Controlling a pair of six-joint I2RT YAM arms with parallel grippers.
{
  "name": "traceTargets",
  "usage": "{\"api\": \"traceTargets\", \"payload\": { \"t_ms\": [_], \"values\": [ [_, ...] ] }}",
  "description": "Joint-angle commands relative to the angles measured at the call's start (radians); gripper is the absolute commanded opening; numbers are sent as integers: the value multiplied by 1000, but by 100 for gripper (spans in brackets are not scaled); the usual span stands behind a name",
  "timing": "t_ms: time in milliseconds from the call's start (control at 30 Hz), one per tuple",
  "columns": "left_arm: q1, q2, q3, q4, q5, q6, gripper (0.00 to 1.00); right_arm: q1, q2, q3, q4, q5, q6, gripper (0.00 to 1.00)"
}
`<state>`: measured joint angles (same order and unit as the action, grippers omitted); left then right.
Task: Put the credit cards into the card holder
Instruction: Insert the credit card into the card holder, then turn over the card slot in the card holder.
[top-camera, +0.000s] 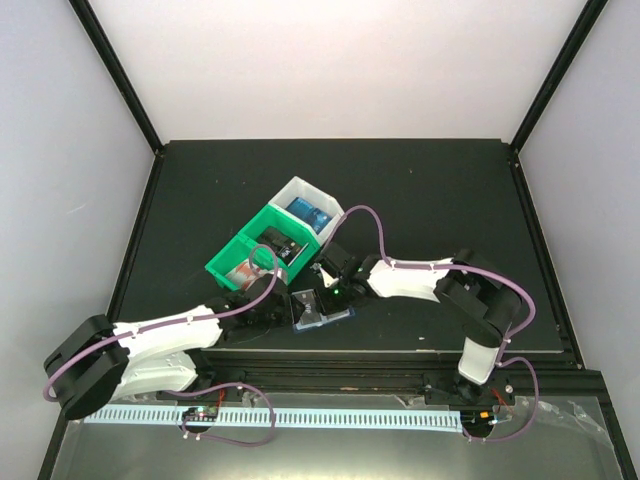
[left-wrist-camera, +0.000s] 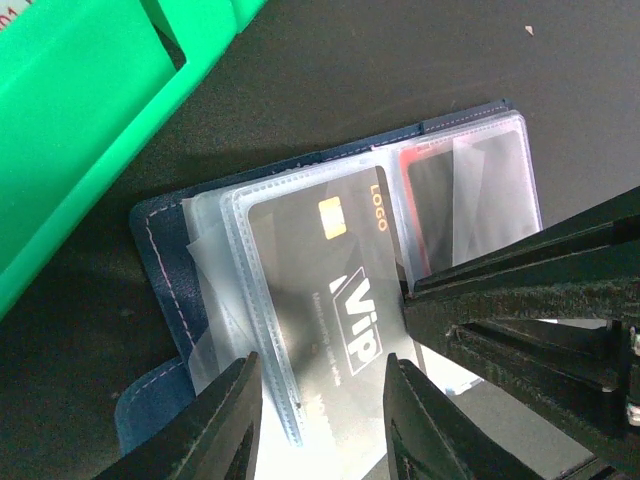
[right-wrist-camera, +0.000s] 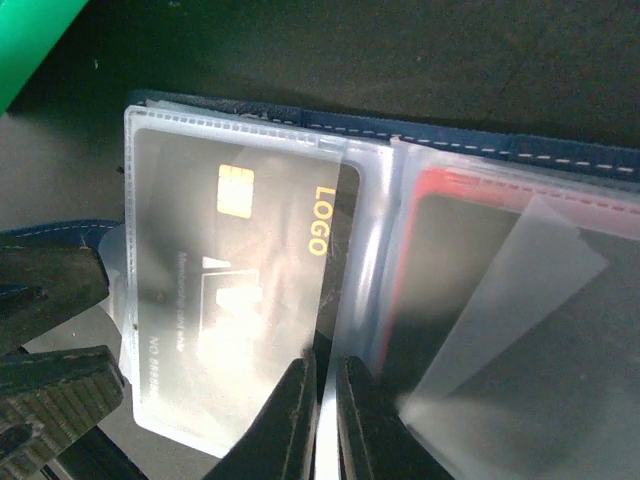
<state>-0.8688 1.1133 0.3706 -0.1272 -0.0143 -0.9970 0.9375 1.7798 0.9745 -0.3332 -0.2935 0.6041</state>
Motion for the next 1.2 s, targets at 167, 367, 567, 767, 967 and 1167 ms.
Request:
{"api": "traceTargets", "payload": {
  "t_ms": [167,367,567,767,967,1167],
  "values": [
    [15,21,9,25,27,8,36,11,50,16,-49,49,9,4],
    [19,27,1,55,51,6,34,11,65,11,-54,67,19,1],
    [19,10,-7,66,50,12,29,11,69,8,-51,71,25,1],
    [19,11,-10,71,60,14,29,10,70,8,-47,70,27,1],
    [19,15,-5,4,23,-9,37,10,73,9,-48,73,33,1],
    [19,32,-7,51,54,-6,30,10,75,9,-45,71,34,1]
  ]
}}
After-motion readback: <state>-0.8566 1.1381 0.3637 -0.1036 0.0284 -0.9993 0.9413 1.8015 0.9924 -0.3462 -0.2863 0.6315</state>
